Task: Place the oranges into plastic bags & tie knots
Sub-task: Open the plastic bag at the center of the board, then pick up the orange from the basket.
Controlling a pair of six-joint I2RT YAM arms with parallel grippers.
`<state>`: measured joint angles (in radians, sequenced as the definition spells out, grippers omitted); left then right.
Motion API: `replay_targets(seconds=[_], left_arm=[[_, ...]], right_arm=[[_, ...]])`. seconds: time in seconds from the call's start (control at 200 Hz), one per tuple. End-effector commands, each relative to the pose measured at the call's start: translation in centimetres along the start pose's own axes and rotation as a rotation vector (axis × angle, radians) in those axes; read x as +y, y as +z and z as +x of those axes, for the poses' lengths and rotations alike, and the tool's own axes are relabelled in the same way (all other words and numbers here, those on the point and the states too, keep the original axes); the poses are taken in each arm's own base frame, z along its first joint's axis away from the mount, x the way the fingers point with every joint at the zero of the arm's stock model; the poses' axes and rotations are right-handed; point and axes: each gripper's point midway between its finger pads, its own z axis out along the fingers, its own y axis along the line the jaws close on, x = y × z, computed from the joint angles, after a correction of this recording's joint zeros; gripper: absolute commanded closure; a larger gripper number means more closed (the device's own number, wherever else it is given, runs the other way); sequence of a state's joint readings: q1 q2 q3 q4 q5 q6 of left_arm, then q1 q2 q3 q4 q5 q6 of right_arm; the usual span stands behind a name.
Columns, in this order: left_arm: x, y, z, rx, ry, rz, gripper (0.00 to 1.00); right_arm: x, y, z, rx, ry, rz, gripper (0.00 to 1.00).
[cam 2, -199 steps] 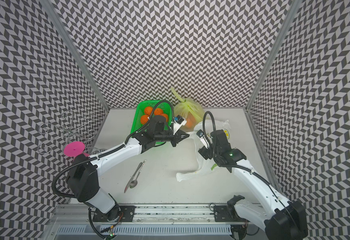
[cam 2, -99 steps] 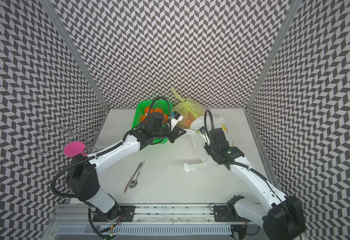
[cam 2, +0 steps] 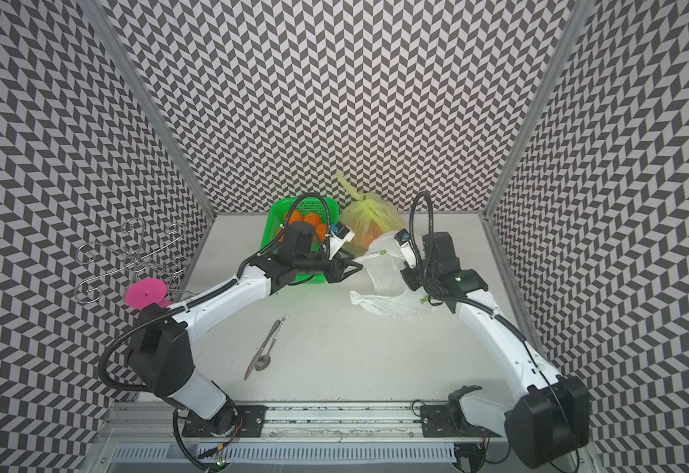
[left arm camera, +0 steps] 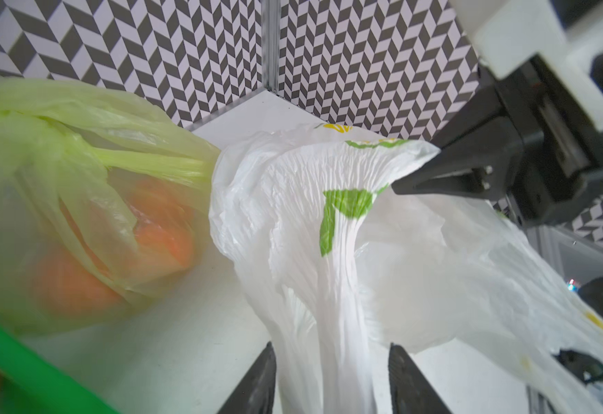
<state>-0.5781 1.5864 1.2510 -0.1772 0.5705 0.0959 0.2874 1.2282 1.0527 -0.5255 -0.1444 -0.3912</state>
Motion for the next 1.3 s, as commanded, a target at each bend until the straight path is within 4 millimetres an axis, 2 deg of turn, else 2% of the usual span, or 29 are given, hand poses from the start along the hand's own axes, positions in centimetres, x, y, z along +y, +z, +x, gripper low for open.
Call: replay_targets(seconds=[0.0,0.07,0.115,0.19,0.285,0.396,0.661,0.806,0.901,1.212,1.297], left_arm=[[-0.5,-4.6,-1.6,-0.057,0.089,0.027,0.34],[0.8,-6.7,-0.9,-0.050,0.103,-0.016,0.26],[2.4,-8.0,0.0,-0.048,0.095,-0.070,0.21],[6.5,-10.0,1.7,-0.046,0.050,-0.197,0.15],[12.4,-11.0,4.0,0.026,0.005,-0.390,0.15],[17.2,-9.4,5.4,0.121,0.014,-0.489,0.14],[25.3,-2.0,7.0,0.210,-0.061,-0.490,0.09],[27.9,1.7,8.1,0.238,-0.139,-0.457,0.08],[29.0,3.3,8.8,0.247,-0.181,-0.455,0.07],[30.1,6.4,9.8,0.240,-0.229,-0.444,0.11],[30.5,6.8,9.9,0.241,-0.237,-0.443,0.15]], right_arm=[[0.3,-0.1,-1.5,-0.070,0.028,-0.086,1.00],[-0.2,-0.5,-1.8,-0.095,0.055,-0.107,1.00],[-0.5,-0.7,-2.2,-0.115,0.076,-0.121,1.00],[-0.3,-1.0,-2.7,-0.145,0.101,-0.153,1.00],[0.3,-1.0,-3.1,-0.177,0.117,-0.189,1.00],[0.5,-1.1,-3.2,-0.202,0.114,-0.198,1.00],[0.5,-0.9,-2.7,-0.199,0.108,-0.189,1.00],[0.8,-0.9,-2.4,-0.201,0.103,-0.195,1.00],[0.9,-0.9,-2.3,-0.204,0.101,-0.194,1.00],[0.9,-0.6,-1.9,-0.191,0.098,-0.192,1.00],[0.9,-0.6,-1.8,-0.190,0.097,-0.190,1.00]])
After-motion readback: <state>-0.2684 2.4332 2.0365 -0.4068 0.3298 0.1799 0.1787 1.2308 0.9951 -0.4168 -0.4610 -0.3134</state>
